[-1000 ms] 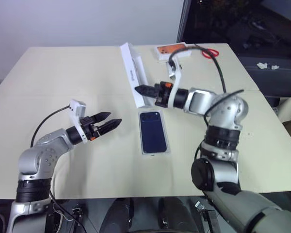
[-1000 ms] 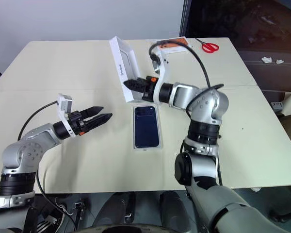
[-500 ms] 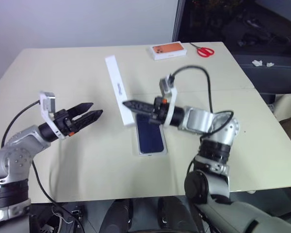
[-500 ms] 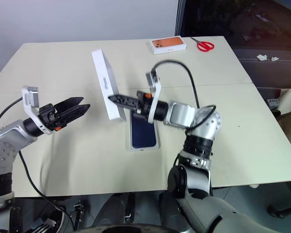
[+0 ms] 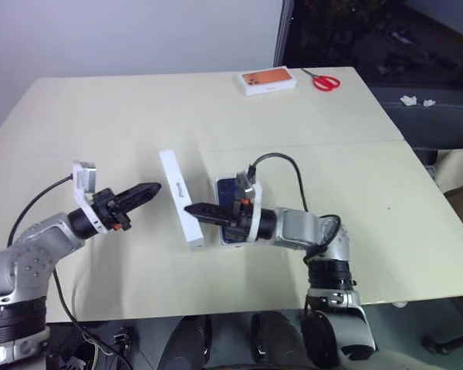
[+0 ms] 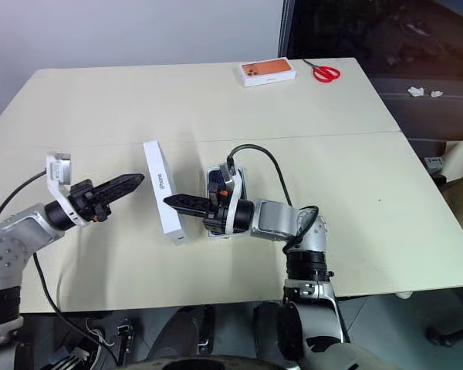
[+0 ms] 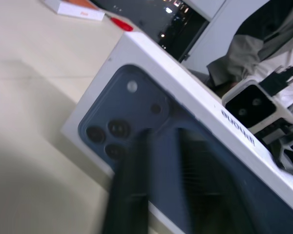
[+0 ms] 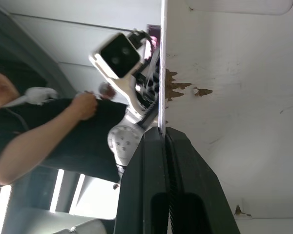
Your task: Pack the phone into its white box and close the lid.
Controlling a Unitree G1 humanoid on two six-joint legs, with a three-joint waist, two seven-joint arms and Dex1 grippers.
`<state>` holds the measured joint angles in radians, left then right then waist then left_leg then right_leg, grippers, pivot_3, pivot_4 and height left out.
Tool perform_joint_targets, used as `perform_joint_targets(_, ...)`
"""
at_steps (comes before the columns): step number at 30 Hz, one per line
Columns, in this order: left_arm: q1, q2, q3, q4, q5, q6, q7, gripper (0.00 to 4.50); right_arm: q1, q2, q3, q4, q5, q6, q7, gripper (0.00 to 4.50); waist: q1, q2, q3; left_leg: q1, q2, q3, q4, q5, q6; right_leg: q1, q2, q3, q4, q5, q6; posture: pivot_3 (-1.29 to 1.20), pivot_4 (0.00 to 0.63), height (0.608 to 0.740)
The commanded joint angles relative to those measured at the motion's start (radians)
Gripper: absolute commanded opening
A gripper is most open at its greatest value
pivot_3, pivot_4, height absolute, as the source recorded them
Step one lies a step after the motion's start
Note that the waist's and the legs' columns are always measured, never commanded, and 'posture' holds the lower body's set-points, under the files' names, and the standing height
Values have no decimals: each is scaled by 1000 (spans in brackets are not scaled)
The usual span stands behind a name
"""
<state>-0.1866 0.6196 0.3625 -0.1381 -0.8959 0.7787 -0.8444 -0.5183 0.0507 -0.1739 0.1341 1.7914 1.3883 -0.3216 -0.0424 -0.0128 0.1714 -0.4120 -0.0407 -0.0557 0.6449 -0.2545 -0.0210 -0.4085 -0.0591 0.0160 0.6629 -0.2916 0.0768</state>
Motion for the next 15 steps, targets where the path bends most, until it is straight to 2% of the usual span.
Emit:
perform_joint_targets(1, 1, -12, -29, -31, 32, -37, 12, 112, 17, -37, 53, -28, 51, -56, 7, 0, -1, 0, 0, 0, 0, 0, 0, 0, 0, 0, 0, 0, 0, 0, 0, 0, 150, 740)
perform_joint_targets(8, 17, -58, -85, -47, 32, -33, 25, 112, 34, -86, 94, -33, -59, -144, 43, 0, -1, 0, 0, 0, 1, 0, 0, 0, 0, 0, 1, 0, 0, 0, 0, 0, 150, 740)
perform_joint_targets(11, 3, -108, -149, -33, 52, -40, 24, 112, 31, -103, 105, -58, -106, -163, 86, 0, 1, 0, 0, 1, 1, 0, 0, 0, 0, 1, 1, 0, 0, 0, 0, 0, 150, 740)
perform_joint_targets(14, -42, -161, -211, 10, 108, -81, 26, 56, 35, -125, 113, -73, -136, -169, 118, 918, 11, 0, 0, 1, 0, 0, 1, 0, 1, 2, 1, 0, 0, 0, 0, 0, 150, 740)
perform_joint_targets(15, -56, -174, -219, 19, 112, -87, 24, 56, 37, -133, 116, -80, -144, -169, 127, 1382, 13, 0, 0, 1, 0, 0, 1, 0, 1, 2, 1, 0, 0, 0, 0, 0, 150, 740)
